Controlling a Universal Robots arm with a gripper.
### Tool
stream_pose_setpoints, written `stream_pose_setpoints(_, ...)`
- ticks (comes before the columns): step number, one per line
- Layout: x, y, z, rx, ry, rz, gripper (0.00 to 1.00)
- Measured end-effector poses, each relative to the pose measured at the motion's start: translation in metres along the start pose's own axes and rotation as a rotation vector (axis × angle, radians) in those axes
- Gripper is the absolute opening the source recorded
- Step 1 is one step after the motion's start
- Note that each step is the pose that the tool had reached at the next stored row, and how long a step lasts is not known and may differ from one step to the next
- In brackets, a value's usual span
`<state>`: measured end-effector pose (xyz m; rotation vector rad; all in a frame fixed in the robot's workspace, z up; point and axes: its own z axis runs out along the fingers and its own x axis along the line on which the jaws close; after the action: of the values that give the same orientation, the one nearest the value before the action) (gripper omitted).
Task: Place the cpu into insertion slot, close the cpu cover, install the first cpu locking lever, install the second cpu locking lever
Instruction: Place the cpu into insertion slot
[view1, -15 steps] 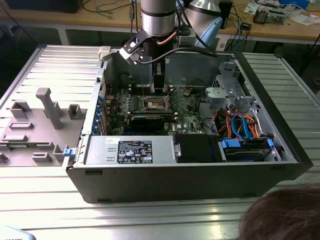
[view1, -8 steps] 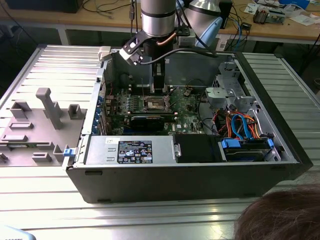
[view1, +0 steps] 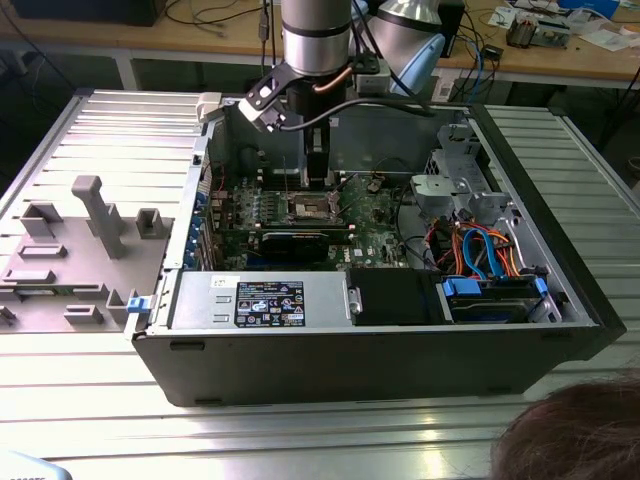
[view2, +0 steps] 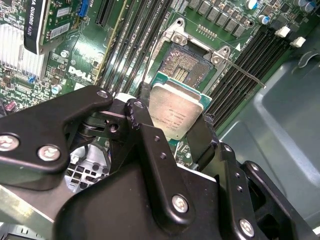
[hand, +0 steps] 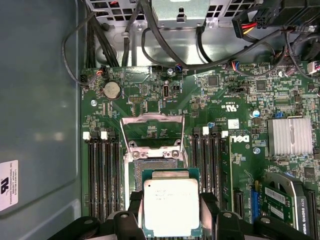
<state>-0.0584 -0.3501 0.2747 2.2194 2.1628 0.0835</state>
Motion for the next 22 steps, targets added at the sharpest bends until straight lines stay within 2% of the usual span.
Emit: stream_pose_setpoints(22, -0.0001, -0.0004, 0.0053, 0.0000, 0.0000, 0.000, 0.55)
